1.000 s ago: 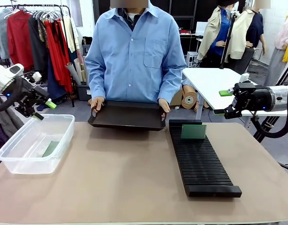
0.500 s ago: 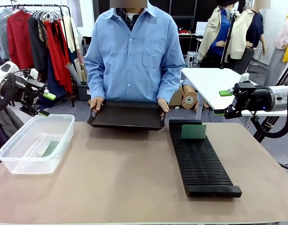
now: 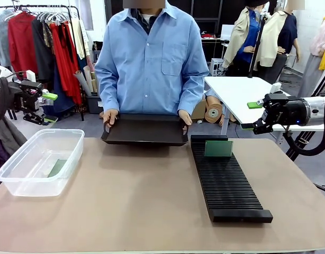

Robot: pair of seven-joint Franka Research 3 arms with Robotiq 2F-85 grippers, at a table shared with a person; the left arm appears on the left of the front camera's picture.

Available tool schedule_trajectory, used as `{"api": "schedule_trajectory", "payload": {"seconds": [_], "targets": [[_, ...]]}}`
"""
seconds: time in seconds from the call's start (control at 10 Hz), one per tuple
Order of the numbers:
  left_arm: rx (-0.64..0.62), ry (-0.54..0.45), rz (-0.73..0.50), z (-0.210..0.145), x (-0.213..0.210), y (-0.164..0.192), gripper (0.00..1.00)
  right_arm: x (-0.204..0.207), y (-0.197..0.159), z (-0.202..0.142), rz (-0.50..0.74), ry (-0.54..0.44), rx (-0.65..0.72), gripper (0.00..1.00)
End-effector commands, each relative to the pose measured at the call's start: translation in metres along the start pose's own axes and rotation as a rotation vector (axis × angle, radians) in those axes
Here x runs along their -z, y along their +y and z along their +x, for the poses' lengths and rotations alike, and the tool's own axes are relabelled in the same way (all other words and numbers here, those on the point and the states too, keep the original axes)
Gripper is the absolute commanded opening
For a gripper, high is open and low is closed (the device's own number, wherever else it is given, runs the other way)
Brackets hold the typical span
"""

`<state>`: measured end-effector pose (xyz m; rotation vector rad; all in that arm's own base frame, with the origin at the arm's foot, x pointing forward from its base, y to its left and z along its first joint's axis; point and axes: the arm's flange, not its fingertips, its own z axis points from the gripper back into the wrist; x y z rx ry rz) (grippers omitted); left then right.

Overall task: Sort PCBs into racks and boxes based on the side picked up.
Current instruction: If the short side of the Blank PCB is picked up, insert it into the PCB Rack ; if the long side is picked up, place it in the Organizing box.

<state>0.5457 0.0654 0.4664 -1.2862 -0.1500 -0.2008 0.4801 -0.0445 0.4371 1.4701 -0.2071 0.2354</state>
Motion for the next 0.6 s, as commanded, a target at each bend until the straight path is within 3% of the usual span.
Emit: {"api": "schedule_trajectory", "payload": {"seconds": [0.0, 0.5], "targets": [[-0.001, 0.004, 0.030, -0.0005, 0.0001, -0.0022, 1.00, 0.0007, 0.0022, 0.0015, 0.008, -0.010, -0.005, 1.00], [-0.001, 0.004, 0.030, -0.0005, 0.0001, -0.0022, 1.00, 0.0007, 0.0022, 0.0015, 0.008, -0.010, -0.005, 1.00]]}}
